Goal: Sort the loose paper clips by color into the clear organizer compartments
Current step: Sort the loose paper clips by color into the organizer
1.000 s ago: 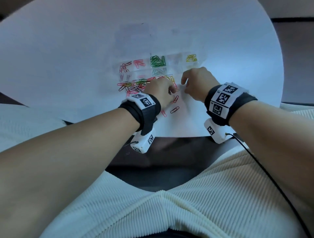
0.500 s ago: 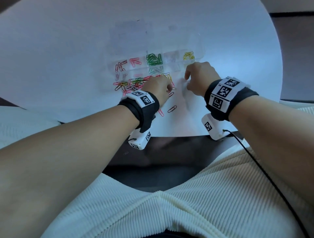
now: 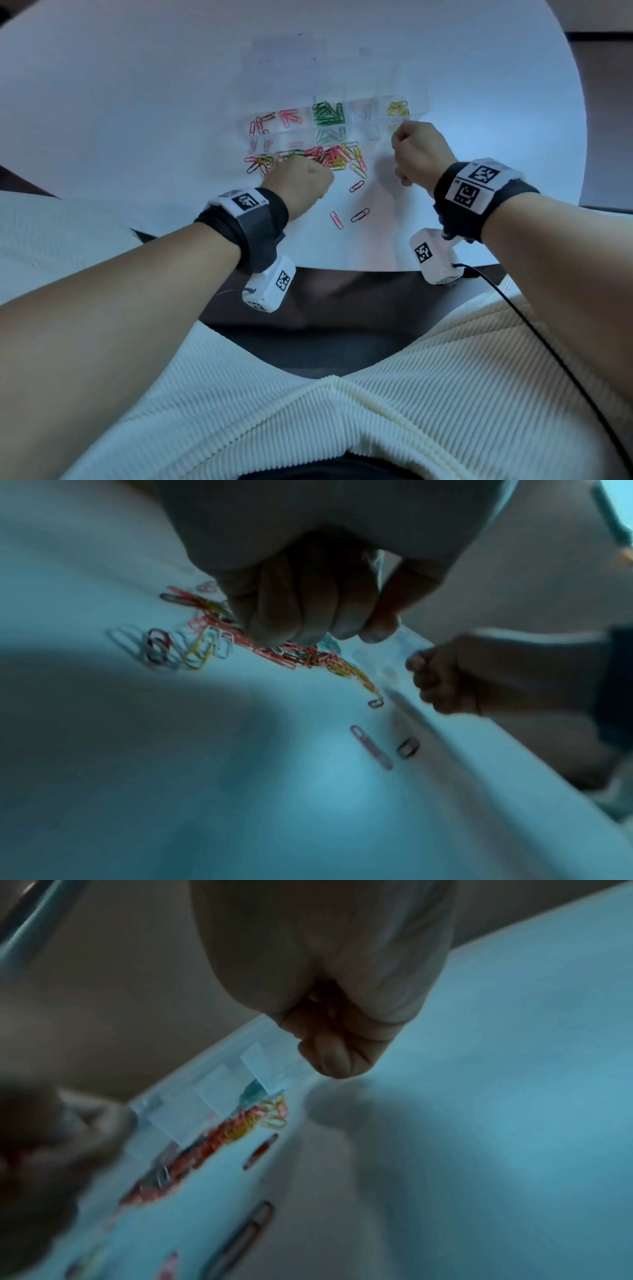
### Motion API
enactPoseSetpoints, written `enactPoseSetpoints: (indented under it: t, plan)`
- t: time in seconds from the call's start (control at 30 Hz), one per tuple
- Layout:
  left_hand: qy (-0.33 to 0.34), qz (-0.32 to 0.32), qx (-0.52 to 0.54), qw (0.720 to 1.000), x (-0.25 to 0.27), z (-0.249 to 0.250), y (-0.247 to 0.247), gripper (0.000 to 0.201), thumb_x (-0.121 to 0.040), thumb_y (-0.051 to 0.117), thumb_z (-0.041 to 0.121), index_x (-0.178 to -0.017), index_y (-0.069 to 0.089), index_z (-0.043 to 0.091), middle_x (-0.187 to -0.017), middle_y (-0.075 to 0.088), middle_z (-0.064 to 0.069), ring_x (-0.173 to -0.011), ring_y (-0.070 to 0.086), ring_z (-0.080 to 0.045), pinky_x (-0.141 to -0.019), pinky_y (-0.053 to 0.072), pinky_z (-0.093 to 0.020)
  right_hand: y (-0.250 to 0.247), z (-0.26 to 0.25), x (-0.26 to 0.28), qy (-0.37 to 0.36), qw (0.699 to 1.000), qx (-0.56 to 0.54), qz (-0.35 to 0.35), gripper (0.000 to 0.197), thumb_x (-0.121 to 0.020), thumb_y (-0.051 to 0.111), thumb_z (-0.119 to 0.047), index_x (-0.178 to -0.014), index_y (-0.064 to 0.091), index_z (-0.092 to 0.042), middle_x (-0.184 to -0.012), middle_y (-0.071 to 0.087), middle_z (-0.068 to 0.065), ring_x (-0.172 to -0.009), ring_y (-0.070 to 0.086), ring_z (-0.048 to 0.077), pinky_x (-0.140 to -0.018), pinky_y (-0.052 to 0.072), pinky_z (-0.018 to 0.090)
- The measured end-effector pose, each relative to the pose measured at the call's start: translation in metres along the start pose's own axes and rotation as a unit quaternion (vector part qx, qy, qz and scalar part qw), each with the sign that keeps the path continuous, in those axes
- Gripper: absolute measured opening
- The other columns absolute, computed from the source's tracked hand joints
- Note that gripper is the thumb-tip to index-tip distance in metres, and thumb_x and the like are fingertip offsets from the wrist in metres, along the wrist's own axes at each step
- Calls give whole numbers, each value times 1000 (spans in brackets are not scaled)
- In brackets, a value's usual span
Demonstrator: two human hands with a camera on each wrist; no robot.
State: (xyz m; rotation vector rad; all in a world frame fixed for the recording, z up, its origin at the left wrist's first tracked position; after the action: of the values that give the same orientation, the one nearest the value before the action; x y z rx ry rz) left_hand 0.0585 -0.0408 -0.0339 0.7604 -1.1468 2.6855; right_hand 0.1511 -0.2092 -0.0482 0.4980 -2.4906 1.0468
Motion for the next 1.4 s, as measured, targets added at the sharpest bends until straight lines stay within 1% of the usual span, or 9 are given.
enactPoseSetpoints:
  t: [0.13,0.2,0.37,0.6,0.7,0.83,1.1,1.27,1.4]
  plan:
    - [57,-44,-141,987,9,-4,12,11,-82,64,38,-92,67,33,-69,46,16,-76,50,-15,-67,36,-26,0,-5,-2,12,999,-36,2,19,-81,40,-7,-70,51,-18,-66,48,0,-59,44,19,-51,32,23]
    - [80,-66,-173,979,8,-7,16,19,-82,65,38,-102,65,39,-69,42,19,-80,48,-14,-69,36,-26,3,-3,-2,-15,1000,22,16,8,-82,52,-18,-77,57,-17,-69,52,-5,-64,49,14,-53,34,23]
    - [83,-42,-183,979,6,-10,22,14,-84,64,42,-97,68,40,-66,43,18,-80,50,-14,-72,44,-27,12,4,-3,-57,989,130,38,23,-78,74,-48,-82,68,-26,-75,56,-7,-75,56,14,-57,38,25]
    - [60,-11,-188,980,7,-11,33,14,-85,61,45,-88,64,32,-68,45,12,-81,54,-19,-67,40,-28,9,-1,-9,-46,986,158,29,11,-81,75,-31,-81,75,-20,-74,67,-1,-57,57,11,-50,38,19]
    - [45,-12,-162,986,6,-13,36,12,-83,64,43,-83,60,31,-76,51,12,-80,54,-18,-66,40,-27,8,0,-11,-24,983,182,11,14,-79,77,-29,-84,74,-16,-82,70,3,-71,64,18,-59,44,22]
    - [33,-19,-141,989,7,-15,38,12,-81,66,39,-80,58,30,-68,48,17,-77,54,-17,-65,38,-26,9,2,-11,-9,979,201,-9,22,-79,76,-30,-91,73,-13,-90,70,6,-82,65,22,-66,46,26]
    - [39,-28,-167,985,12,-15,43,12,-80,56,37,-77,51,26,-80,60,6,-76,55,-23,-63,37,-28,11,0,-9,4,972,232,-45,25,-77,71,-28,-89,67,-6,-87,68,9,-78,64,24,-53,40,22]
    - [60,-8,-43,997,10,-14,32,25,-83,35,33,-63,32,19,-60,41,-1,-62,40,-26,-57,29,-33,18,-8,-3,-8,960,278,-32,23,-80,62,-25,-66,49,-12,-65,53,5,-55,48,22,-47,33,22]
    - [73,-36,161,984,6,3,16,18,-71,34,21,-55,28,15,-50,29,0,-45,25,-13,-49,20,-27,17,-8,-1,-7,954,294,-52,21,-82,54,-27,-68,47,-11,-66,52,5,-57,48,21,-48,32,22]
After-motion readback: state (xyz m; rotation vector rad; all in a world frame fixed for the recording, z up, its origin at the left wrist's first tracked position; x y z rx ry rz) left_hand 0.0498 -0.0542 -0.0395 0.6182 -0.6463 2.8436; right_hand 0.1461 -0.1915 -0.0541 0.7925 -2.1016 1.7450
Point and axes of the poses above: each hand's wrist, its own x-axis away from the middle knuckle, its own y-axis out of the palm, z = x × y, the point moved 2 cm from there along -x, towards the middle knuckle
